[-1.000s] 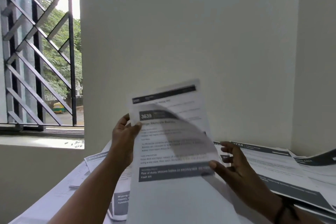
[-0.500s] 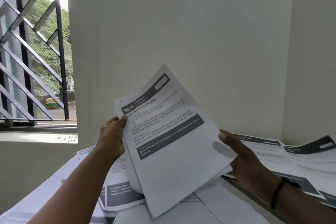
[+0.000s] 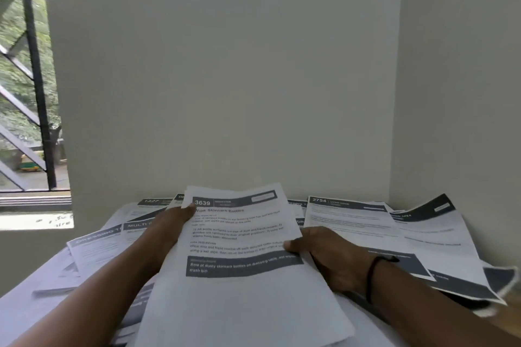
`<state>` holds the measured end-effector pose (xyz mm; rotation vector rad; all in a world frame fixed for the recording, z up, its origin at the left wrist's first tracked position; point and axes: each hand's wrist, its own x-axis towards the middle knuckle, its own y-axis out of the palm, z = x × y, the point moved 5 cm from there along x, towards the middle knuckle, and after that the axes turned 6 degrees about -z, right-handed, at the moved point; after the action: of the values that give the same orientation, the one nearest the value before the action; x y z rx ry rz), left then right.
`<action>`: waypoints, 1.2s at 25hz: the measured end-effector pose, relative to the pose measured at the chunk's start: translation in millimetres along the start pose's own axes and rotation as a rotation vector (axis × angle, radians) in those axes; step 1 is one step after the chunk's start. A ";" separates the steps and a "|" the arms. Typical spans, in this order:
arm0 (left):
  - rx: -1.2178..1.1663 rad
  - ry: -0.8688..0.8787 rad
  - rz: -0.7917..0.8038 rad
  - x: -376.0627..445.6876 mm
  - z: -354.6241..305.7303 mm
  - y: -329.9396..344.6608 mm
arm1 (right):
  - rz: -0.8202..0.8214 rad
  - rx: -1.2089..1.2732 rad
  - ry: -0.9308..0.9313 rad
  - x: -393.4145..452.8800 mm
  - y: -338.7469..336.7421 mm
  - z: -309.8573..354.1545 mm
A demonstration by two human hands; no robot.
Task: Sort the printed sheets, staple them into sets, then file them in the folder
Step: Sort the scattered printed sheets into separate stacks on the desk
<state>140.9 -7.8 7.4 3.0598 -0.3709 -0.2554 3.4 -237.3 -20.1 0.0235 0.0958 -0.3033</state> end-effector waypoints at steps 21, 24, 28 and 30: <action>0.381 0.050 0.126 12.5 25.0 14.5 | -0.756 -1.112 0.300 15.0 -162.2 8.0; 0.403 0.049 0.145 14.5 26.3 13.5 | -0.807 -1.050 0.195 11.2 -173.2 7.5; 0.392 0.051 0.152 12.6 26.3 15.1 | -1.073 -0.520 -0.281 -8.2 -171.4 38.6; 0.343 0.036 0.162 12.0 26.2 16.1 | -1.122 -0.224 -0.498 -25.4 -156.4 60.9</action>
<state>144.2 -27.1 -19.2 3.3331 -0.7272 -0.1403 -62.1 -381.4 41.6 -0.3391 -0.3731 -1.4043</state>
